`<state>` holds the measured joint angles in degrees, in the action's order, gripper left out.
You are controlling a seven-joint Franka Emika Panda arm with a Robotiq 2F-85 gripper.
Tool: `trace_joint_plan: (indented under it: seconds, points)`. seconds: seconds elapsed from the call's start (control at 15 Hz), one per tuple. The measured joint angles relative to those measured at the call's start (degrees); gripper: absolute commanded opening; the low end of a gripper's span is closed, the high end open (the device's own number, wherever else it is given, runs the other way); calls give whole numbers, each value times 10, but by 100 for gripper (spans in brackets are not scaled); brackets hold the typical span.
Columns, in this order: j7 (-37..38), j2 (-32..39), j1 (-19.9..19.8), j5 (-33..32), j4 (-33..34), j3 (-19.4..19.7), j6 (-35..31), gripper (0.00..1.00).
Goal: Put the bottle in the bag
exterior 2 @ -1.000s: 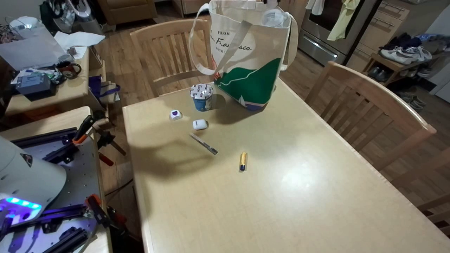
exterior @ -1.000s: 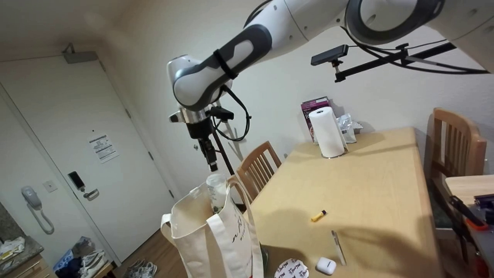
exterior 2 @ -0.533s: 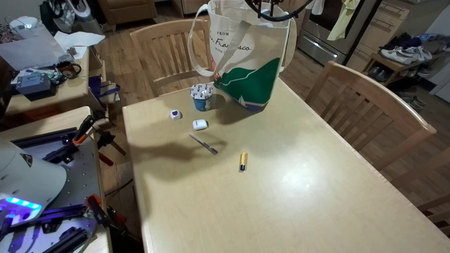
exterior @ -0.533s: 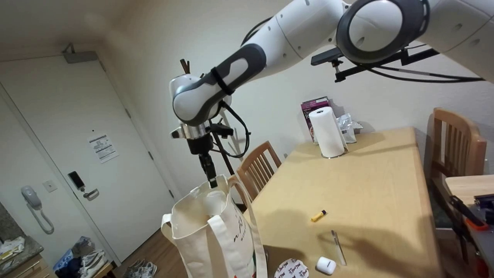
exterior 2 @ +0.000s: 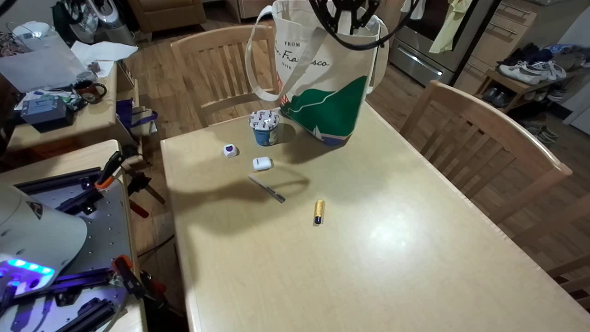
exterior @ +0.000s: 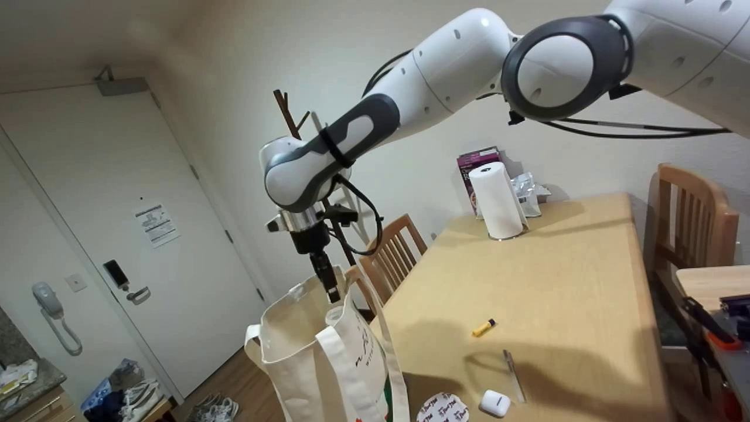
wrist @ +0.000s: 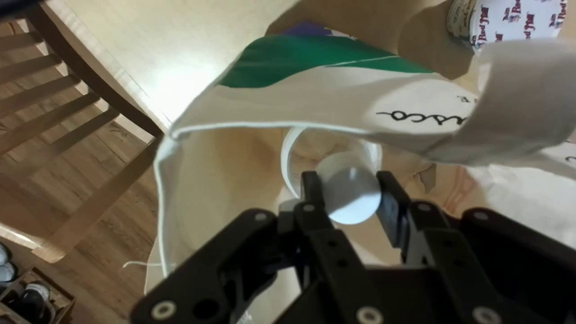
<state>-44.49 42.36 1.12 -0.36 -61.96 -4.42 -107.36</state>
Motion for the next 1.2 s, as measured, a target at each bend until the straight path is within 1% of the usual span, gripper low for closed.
trace_joint_plan:
  seconds: [0.2,0.33,0.4,0.67,0.93,1.2]
  points:
    - [0,12,1,0,10,0,2,85]
    - [1,13,0,0,16,0,1,97]
    - [3,13,0,0,20,0,1,99]
    - [19,12,-1,-1,37,2,1,100]
    - [47,-3,-1,-1,52,19,5,100]
    - [80,-37,4,-12,65,40,38,100]
